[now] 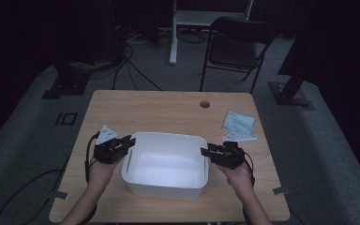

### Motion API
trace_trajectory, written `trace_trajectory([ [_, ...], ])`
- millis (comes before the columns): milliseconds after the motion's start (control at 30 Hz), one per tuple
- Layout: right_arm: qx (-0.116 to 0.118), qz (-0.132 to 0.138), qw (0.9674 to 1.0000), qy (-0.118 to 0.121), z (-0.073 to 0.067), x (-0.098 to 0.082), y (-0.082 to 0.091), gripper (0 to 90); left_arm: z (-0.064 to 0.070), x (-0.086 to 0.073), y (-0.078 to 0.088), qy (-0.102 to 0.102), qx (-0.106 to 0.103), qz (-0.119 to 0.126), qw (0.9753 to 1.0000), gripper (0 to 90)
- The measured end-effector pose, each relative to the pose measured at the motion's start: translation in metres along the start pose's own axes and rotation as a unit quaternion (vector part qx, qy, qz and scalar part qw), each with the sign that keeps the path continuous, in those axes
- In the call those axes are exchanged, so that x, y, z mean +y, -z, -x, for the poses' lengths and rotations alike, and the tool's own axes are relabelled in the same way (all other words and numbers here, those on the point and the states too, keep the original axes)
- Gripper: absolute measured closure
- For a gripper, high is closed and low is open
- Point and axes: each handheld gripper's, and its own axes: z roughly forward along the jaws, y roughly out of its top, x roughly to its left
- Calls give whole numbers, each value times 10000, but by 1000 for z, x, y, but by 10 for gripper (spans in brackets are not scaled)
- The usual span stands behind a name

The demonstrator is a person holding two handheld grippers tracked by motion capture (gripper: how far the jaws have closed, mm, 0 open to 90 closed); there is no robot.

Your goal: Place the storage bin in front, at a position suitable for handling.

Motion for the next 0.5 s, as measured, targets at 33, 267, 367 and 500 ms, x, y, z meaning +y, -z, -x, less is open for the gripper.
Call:
trace_trajectory([
  [33,13,-4,10000,-16,0,0,0,612,0,-1,1,13,-6,7,10000,734],
  [267,58,-17,10000,-39,4,4,-4,627,3,-4,2,-37,105,-22,9999,703],
  [367,84,-32,10000,-41,5,6,-6,632,3,-5,3,-5,129,-9,9999,702],
  [500,109,-47,9999,-59,7,8,-8,642,5,-7,5,90,152,27,9998,699],
])
